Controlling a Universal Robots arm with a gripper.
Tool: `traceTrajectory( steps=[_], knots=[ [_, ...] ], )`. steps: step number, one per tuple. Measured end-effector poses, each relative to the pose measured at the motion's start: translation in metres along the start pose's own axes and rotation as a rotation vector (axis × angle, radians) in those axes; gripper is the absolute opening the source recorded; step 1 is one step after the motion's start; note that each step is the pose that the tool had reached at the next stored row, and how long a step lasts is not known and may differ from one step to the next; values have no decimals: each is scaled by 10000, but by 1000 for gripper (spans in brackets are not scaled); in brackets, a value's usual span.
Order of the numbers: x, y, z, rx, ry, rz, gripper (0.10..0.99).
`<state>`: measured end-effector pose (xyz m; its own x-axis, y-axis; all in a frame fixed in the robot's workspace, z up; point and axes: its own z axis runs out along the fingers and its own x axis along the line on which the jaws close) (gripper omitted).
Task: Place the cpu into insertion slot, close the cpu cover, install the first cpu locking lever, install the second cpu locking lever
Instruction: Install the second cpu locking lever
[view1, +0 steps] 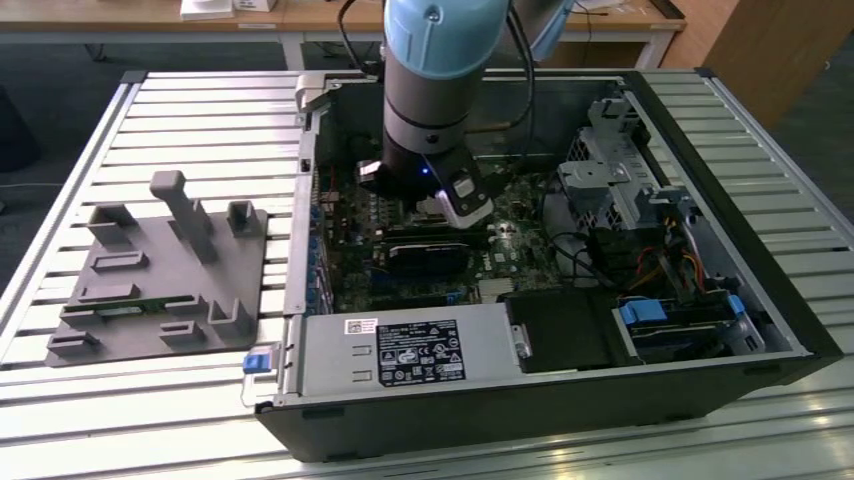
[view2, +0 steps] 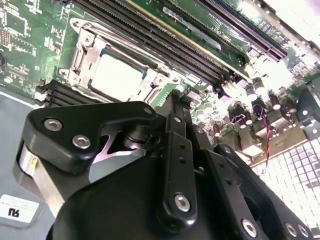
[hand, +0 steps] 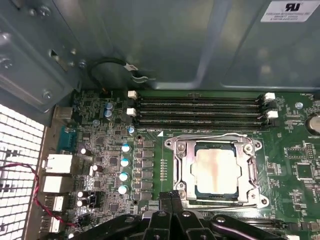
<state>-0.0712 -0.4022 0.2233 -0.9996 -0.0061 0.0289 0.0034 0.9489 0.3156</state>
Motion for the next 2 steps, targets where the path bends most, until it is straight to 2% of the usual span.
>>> traceTrajectory(
  steps=[2],
  knots=[
    [0,1,-2,-4,-2,-1,106]
  ],
)
